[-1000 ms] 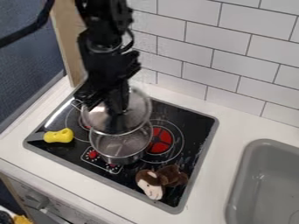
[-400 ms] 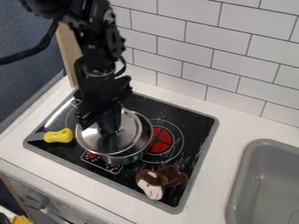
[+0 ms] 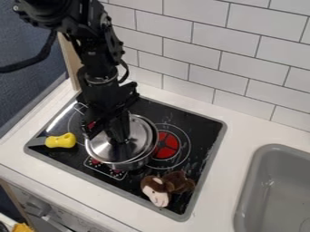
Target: Put a cover the silver pot
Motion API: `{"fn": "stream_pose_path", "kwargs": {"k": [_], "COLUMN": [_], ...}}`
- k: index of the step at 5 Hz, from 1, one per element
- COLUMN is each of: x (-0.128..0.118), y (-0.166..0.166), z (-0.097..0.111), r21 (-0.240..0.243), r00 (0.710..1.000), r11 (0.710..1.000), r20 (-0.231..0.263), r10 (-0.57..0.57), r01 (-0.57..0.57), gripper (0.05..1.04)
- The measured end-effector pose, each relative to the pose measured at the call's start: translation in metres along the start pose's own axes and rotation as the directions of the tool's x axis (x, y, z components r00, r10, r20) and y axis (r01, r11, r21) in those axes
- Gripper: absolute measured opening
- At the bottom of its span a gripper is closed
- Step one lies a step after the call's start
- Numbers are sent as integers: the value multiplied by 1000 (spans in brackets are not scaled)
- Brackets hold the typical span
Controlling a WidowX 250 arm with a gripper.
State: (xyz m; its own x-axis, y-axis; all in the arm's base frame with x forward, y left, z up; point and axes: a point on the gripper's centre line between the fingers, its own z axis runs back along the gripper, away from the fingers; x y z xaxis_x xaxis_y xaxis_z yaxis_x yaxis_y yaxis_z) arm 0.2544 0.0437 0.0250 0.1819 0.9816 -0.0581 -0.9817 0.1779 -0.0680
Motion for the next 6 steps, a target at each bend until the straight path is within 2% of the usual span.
{"fn": "stream_pose_path", "kwargs": {"k": [1, 3, 4, 6], "x": [0, -6, -9, -17], "y": [-8, -20, -23, -22], "z": [-1, -7, -9, -7], "r21": [-8, 8, 16, 13], "r00": [1000, 999, 998, 998], "r11": [1000, 999, 999, 998], "r20": [4, 29, 22, 13], "r10": [-6, -41, -51, -65], "r01": [6, 41, 50, 65], "gripper": [55, 78, 235, 810]}}
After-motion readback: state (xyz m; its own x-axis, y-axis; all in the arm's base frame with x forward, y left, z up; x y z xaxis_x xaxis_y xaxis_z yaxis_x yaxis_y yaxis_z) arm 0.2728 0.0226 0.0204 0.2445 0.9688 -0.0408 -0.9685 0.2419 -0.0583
